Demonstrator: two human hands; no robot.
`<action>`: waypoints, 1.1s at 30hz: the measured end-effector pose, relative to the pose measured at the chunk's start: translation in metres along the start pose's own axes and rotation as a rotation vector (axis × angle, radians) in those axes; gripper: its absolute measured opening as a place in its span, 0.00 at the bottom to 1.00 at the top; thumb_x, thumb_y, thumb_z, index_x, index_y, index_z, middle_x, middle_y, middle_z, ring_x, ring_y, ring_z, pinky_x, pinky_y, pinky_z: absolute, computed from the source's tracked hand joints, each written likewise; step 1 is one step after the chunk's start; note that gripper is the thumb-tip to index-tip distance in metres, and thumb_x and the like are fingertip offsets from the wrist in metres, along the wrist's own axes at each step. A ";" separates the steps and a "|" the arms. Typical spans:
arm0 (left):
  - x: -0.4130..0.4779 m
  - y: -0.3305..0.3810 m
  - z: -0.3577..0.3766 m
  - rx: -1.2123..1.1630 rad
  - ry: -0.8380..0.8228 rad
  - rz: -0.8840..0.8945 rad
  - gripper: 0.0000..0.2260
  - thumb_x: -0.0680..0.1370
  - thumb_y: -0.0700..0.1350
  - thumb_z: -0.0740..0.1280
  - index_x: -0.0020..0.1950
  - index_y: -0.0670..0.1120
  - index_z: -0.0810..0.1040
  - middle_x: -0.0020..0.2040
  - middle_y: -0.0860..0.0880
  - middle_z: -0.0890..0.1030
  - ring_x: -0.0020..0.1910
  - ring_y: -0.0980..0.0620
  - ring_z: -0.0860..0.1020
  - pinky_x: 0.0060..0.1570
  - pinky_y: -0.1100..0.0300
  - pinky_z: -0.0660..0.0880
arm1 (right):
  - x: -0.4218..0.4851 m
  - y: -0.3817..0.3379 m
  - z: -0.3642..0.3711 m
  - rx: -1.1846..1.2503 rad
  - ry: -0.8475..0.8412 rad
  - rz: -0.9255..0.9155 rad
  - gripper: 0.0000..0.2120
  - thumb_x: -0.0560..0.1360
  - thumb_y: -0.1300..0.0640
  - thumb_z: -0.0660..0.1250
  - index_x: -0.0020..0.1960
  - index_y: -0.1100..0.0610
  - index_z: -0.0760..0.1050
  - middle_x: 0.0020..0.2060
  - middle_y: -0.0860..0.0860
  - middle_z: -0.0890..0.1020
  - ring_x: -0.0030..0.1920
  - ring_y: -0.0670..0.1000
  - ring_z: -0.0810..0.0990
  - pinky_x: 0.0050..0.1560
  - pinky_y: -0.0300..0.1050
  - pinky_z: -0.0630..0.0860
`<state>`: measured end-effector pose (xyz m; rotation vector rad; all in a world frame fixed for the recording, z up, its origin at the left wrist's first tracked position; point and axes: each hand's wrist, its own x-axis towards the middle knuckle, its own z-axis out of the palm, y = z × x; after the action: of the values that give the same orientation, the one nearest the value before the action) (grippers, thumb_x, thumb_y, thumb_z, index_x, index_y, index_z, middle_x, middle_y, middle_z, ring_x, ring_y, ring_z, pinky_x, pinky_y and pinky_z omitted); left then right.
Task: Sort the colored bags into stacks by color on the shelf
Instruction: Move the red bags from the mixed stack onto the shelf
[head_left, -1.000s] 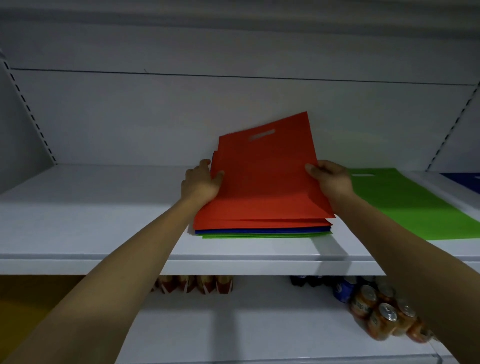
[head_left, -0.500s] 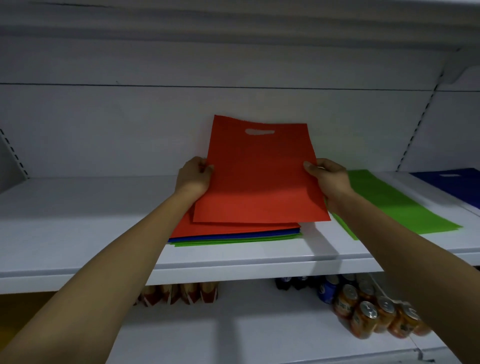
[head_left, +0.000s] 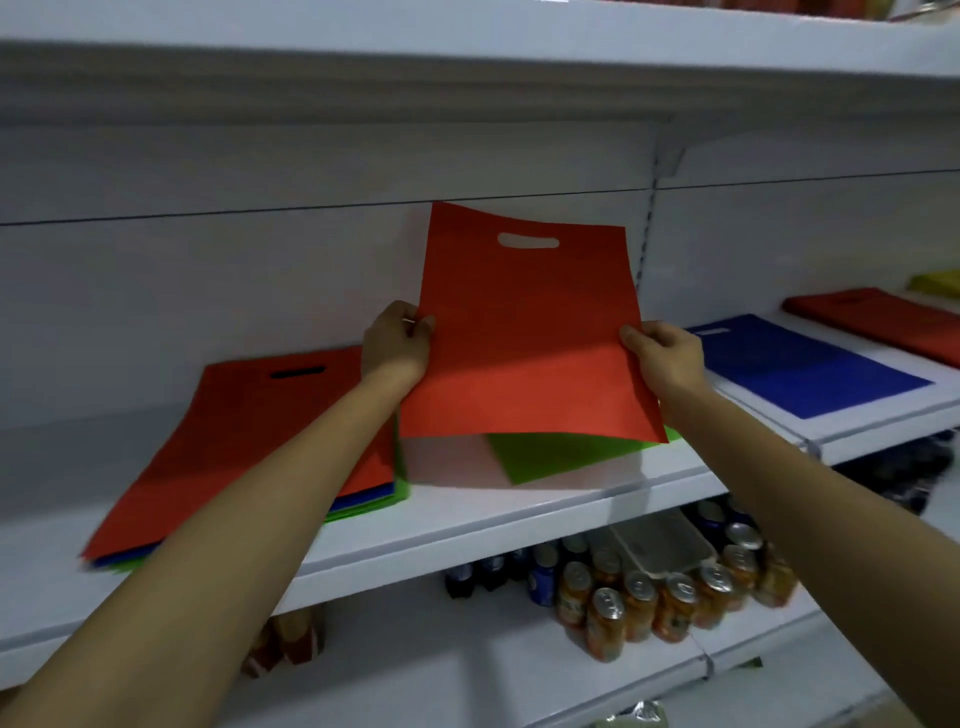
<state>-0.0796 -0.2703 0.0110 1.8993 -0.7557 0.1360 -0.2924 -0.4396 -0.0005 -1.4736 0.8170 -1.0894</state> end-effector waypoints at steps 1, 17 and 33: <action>-0.002 0.012 0.018 -0.003 -0.015 0.009 0.10 0.80 0.46 0.64 0.54 0.40 0.76 0.52 0.41 0.80 0.51 0.43 0.78 0.46 0.57 0.70 | 0.007 0.002 -0.020 -0.017 0.027 -0.008 0.05 0.76 0.58 0.68 0.47 0.60 0.78 0.36 0.53 0.79 0.35 0.49 0.77 0.42 0.46 0.77; -0.084 0.213 0.318 -0.251 -0.320 0.151 0.06 0.79 0.46 0.64 0.51 0.45 0.76 0.47 0.47 0.81 0.47 0.47 0.79 0.45 0.58 0.71 | 0.075 0.029 -0.364 -0.170 0.434 0.028 0.10 0.73 0.53 0.72 0.37 0.54 0.74 0.36 0.53 0.80 0.38 0.52 0.77 0.43 0.47 0.76; -0.100 0.324 0.511 -0.351 -0.530 0.159 0.06 0.81 0.48 0.62 0.48 0.46 0.74 0.39 0.52 0.76 0.39 0.53 0.75 0.35 0.59 0.69 | 0.138 0.059 -0.527 -0.160 0.537 0.151 0.09 0.79 0.54 0.65 0.56 0.58 0.77 0.45 0.53 0.81 0.40 0.49 0.78 0.41 0.43 0.74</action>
<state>-0.4618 -0.7494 -0.0072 1.5448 -1.1996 -0.3946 -0.7340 -0.7628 -0.0296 -1.2318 1.3936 -1.3489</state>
